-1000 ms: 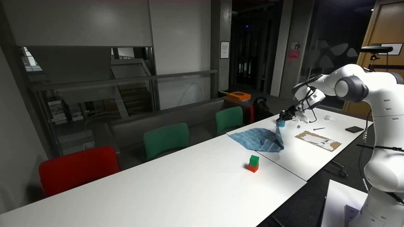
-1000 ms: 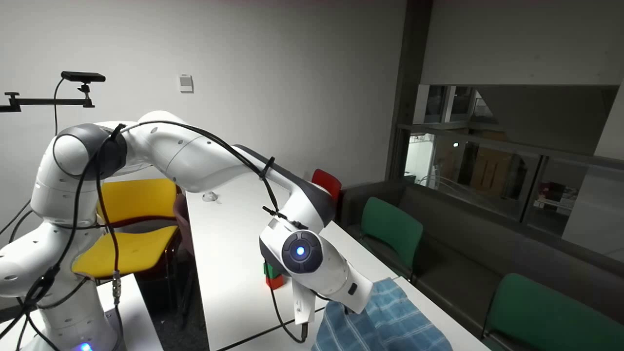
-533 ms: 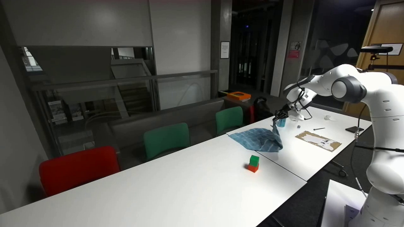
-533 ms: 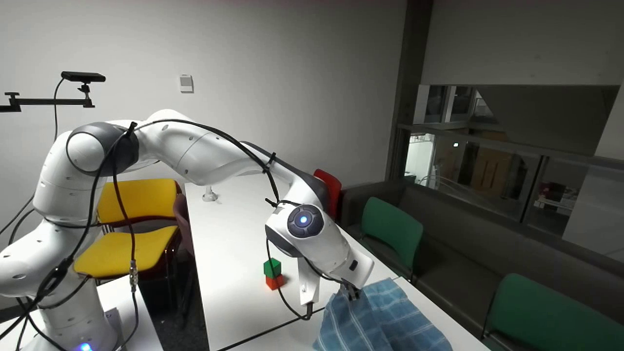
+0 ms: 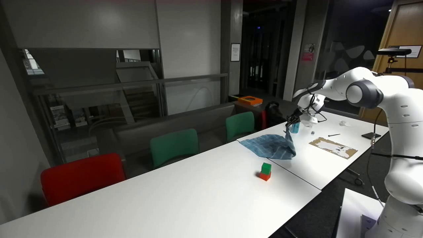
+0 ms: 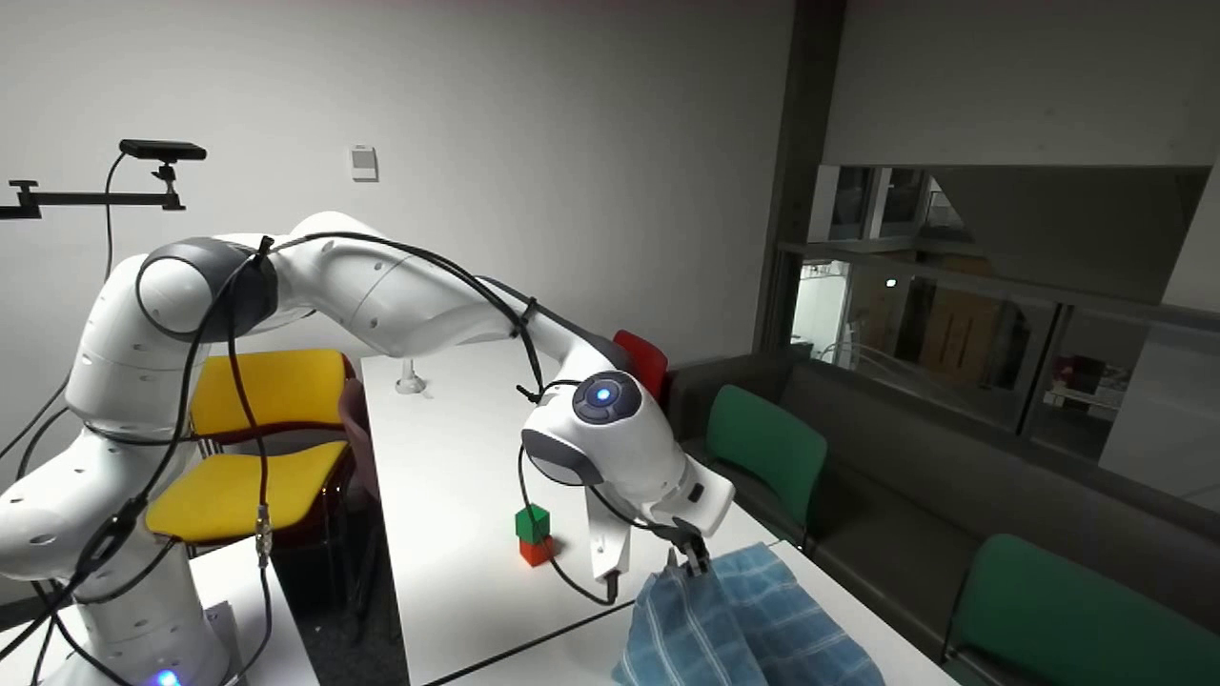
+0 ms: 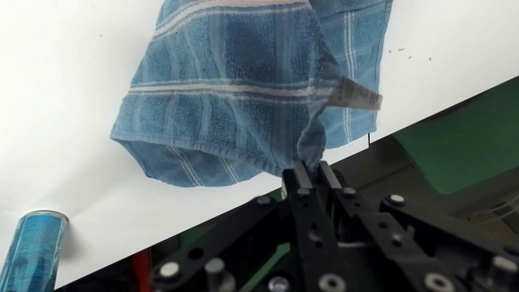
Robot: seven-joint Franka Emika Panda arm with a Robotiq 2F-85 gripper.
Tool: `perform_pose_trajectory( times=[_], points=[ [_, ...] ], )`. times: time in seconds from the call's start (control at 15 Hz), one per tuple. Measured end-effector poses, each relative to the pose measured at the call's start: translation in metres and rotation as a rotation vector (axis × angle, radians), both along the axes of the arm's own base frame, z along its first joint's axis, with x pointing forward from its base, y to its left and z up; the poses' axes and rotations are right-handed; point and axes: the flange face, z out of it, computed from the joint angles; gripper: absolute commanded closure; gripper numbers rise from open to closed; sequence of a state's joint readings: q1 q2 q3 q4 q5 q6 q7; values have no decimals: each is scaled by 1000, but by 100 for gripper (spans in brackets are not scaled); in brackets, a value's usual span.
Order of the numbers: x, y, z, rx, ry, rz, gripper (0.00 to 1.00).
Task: Fold the blue towel around the yellow block
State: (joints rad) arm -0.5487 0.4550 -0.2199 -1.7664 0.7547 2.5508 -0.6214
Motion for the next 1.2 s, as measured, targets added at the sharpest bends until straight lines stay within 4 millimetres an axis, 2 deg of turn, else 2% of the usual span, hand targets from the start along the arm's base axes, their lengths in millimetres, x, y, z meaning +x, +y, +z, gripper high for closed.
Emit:
perform_pose_trajectory(
  times=[0.53, 0.6, 0.73, 1.2],
  points=[
    [40, 26, 26, -79, 60, 65, 98],
    [45, 30, 29, -88, 65, 74, 66],
    [53, 37, 34, -104, 73, 89, 58],
    [60, 40, 40, -123, 75, 102, 5]
  ],
)
